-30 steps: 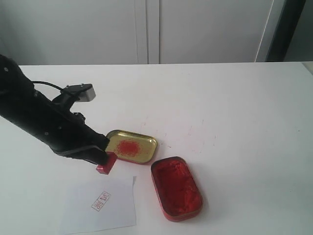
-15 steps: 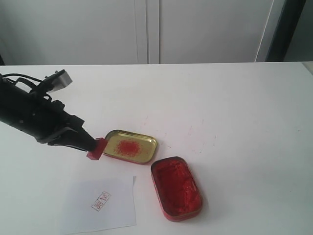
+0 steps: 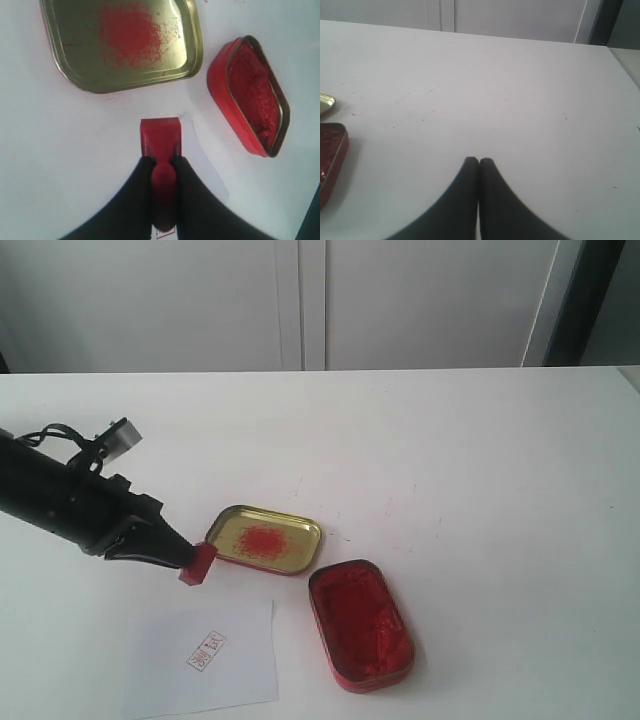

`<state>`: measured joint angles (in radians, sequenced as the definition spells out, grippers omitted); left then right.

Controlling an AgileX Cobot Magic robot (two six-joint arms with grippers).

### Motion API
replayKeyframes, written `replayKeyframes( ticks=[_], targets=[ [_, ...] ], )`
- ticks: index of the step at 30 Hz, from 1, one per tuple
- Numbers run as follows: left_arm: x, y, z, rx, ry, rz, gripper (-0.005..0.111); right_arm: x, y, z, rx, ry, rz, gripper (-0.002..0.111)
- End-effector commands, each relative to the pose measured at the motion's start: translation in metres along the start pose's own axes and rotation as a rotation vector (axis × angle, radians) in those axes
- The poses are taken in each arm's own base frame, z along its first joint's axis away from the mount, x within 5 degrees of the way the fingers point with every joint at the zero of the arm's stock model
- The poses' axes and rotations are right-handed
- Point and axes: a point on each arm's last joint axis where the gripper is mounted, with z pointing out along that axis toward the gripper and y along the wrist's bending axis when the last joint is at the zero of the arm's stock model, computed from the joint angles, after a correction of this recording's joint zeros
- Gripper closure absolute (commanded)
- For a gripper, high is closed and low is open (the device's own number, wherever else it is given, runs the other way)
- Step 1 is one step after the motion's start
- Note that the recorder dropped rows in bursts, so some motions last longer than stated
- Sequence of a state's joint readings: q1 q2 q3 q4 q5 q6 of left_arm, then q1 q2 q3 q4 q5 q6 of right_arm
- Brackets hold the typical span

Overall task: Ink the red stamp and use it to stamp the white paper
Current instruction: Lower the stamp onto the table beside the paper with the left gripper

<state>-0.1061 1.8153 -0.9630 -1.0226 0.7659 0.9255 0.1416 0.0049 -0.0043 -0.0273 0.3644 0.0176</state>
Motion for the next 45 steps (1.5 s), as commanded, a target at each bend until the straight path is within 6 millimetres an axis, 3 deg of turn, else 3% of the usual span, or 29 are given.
replayKeyframes(
  ticks=[1, 9, 21, 33, 45],
  targets=[
    [0.000, 0.010, 0.008, 0.006, -0.006, -0.032, 0.107, 0.000, 0.000, 0.000, 0.005, -0.018, 0.003, 0.108],
    [0.001, 0.020, 0.019, 0.032, -0.015, -0.056, 0.107, 0.000, 0.000, 0.000, 0.005, -0.018, 0.003, 0.108],
    [-0.001, 0.035, 0.002, 0.052, -0.086, -0.092, 0.107, 0.000, 0.000, 0.000, 0.005, -0.018, 0.003, 0.108],
    [0.006, 0.049, 0.017, 0.057, -0.044, -0.152, 0.107, 0.000, 0.000, 0.000, 0.005, -0.018, 0.003, 0.108],
    [0.006, 0.052, 0.017, 0.030, -0.045, -0.182, 0.104, 0.000, 0.000, 0.000, 0.005, -0.018, 0.003, 0.108]
  ],
)
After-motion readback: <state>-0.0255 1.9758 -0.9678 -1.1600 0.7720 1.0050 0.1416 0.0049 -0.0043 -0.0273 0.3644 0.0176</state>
